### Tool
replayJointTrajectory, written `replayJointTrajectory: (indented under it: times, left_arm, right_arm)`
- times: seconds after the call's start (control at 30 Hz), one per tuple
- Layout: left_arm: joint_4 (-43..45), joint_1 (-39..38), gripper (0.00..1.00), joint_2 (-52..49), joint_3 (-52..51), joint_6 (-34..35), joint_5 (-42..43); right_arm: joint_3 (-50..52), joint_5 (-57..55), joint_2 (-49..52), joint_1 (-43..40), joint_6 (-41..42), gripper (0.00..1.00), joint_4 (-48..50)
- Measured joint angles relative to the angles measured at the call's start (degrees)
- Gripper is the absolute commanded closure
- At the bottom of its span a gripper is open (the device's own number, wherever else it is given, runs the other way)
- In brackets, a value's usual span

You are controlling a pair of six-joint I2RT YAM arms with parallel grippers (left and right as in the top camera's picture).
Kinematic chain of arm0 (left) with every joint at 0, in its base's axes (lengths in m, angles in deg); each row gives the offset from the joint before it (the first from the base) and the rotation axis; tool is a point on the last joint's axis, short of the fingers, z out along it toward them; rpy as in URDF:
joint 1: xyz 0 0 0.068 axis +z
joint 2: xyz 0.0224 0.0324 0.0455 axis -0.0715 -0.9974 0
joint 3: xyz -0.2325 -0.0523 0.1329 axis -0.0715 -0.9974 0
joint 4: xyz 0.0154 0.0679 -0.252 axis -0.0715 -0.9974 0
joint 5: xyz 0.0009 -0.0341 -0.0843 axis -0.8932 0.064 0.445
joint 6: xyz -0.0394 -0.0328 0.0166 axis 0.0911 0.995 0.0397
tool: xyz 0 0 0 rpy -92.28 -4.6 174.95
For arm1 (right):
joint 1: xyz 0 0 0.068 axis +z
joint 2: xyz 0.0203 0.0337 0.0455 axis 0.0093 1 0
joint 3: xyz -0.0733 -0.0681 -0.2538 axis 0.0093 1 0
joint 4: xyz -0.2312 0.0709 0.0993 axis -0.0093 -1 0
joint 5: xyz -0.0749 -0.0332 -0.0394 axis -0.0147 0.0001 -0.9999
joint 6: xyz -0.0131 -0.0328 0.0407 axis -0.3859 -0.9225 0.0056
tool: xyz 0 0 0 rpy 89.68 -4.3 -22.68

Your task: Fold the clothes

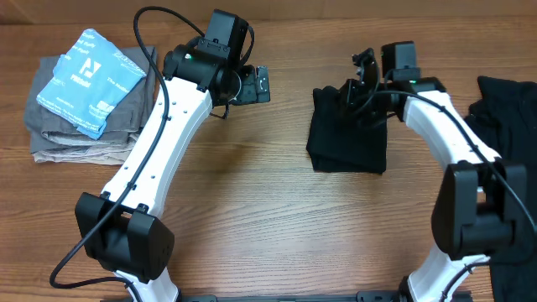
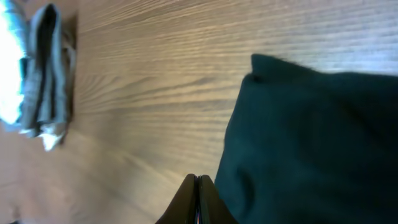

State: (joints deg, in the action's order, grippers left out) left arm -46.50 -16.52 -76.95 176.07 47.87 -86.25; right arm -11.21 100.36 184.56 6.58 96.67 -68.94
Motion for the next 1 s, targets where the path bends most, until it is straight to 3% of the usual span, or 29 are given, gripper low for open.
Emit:
replayJointTrajectory:
  times: [0.3,0.5,0.67,0.8,1.0]
  left_arm:
    - [-0.04,0.00,0.00,0.00,0.00,0.00,0.00]
    - [-0.04,0.00,0.00,0.00,0.00,0.00,0.00]
    - [-0.02,-0.02,0.00,0.00,0.00,0.00,0.00]
    - [-0.04,-0.02,0.00,0.00,0.00,0.00,0.00]
    - [0.02,-0.02,0.00,0.00,0.00,0.00,0.00]
  right_arm:
    - [0.00,-4.85,10.19,1.09,2.43,0.92,9.49]
    - [-0.28,0.85,12.09,0.90,1.66,0.83,12.94]
    - [-2.95,6.95,9.60,-0.72,1.01,0.81,7.45]
    - [-5.51,7.87,1.92,-5.18,0.79,0.78,2.10]
    - [-8.00,4.28,-7.02,-13.29,0.46,0.87,-6.78]
